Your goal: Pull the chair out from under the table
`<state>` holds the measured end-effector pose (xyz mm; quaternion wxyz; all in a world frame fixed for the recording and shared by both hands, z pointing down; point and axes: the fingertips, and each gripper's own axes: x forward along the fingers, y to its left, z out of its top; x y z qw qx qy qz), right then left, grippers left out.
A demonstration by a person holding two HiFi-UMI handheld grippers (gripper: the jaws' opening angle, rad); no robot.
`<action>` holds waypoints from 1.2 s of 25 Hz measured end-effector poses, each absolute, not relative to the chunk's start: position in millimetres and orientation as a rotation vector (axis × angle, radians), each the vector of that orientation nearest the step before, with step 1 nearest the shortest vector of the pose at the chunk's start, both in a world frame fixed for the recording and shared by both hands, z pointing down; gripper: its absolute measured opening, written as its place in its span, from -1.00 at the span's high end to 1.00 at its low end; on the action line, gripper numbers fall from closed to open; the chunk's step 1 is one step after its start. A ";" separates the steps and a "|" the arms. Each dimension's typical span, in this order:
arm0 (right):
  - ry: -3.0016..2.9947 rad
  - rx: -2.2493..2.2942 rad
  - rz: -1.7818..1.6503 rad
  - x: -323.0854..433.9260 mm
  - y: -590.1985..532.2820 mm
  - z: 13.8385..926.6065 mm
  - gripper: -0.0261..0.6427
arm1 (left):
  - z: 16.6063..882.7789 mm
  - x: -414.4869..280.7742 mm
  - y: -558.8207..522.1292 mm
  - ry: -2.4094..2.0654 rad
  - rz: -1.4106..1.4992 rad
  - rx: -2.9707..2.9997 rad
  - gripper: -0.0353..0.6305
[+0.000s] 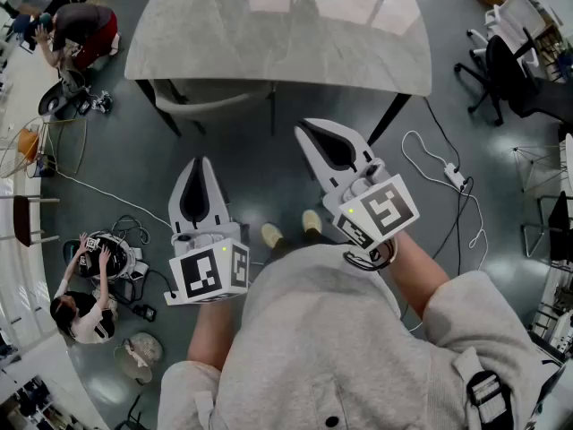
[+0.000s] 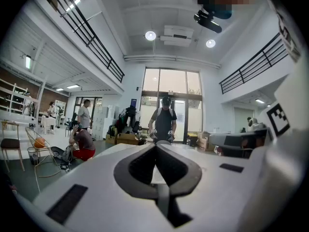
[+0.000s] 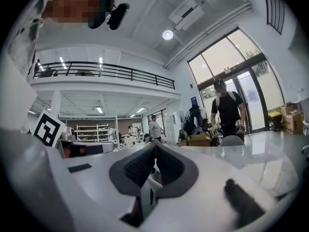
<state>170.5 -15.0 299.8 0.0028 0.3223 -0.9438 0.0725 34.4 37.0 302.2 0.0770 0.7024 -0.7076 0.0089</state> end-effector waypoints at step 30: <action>-3.012 0.840 0.395 89.4 48.8 299.1 0.84 | 296.0 -31.7 95.0 -2.151 0.003 2.108 0.85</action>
